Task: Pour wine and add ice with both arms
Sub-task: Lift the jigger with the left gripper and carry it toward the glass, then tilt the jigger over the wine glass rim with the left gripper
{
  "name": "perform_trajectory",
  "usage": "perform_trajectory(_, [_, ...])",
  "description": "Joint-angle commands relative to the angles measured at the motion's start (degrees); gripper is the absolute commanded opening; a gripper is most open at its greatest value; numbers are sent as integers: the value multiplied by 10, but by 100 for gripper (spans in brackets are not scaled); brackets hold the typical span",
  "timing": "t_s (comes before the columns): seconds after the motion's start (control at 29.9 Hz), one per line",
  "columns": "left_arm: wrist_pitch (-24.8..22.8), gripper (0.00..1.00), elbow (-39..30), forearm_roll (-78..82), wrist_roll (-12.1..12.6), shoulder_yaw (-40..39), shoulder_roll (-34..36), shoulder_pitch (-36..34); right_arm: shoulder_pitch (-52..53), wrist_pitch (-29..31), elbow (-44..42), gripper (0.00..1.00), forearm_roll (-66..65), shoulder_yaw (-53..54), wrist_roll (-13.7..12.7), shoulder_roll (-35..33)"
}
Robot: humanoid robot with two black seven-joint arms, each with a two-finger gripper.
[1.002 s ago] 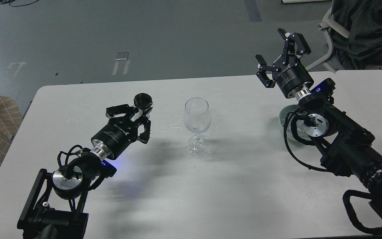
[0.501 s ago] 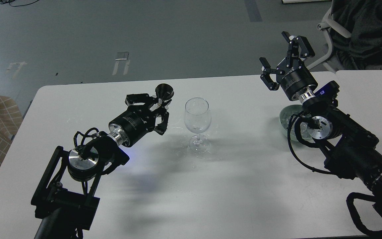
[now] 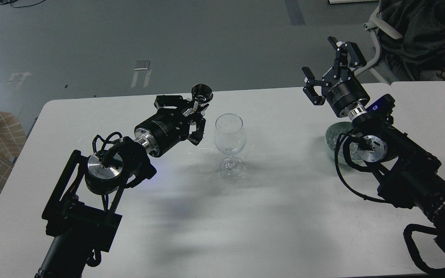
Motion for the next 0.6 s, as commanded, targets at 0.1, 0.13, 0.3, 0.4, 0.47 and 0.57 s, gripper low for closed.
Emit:
perform_trajectory(0.1, [6, 0, -15, 30, -1, 15, 0, -2, -1, 1, 0, 100, 0, 0, 0, 0])
perform_trajectory(0.13, [6, 0, -17, 32, -3, 15, 0, -1, -1, 0, 0, 100, 0, 0, 0, 1])
perform_trajectory(0.3, [1, 0, -22, 46, -6, 18, 0, 2, -1, 1, 0, 100, 0, 0, 0, 0])
perform_trajectory(0.4, [-7, 0, -23, 76, -8, 19, 0, 5, -1, 1, 0, 100, 0, 0, 0, 0])
perform_trajectory(0.47, [-21, 0, -26, 86, -8, 19, 0, 8, -2, 0, 0, 100, 0, 0, 0, 1])
perform_trajectory(0.57, [-24, 0, -36, 91, -8, 19, 0, 9, -3, 1, 0, 100, 0, 0, 0, 1])
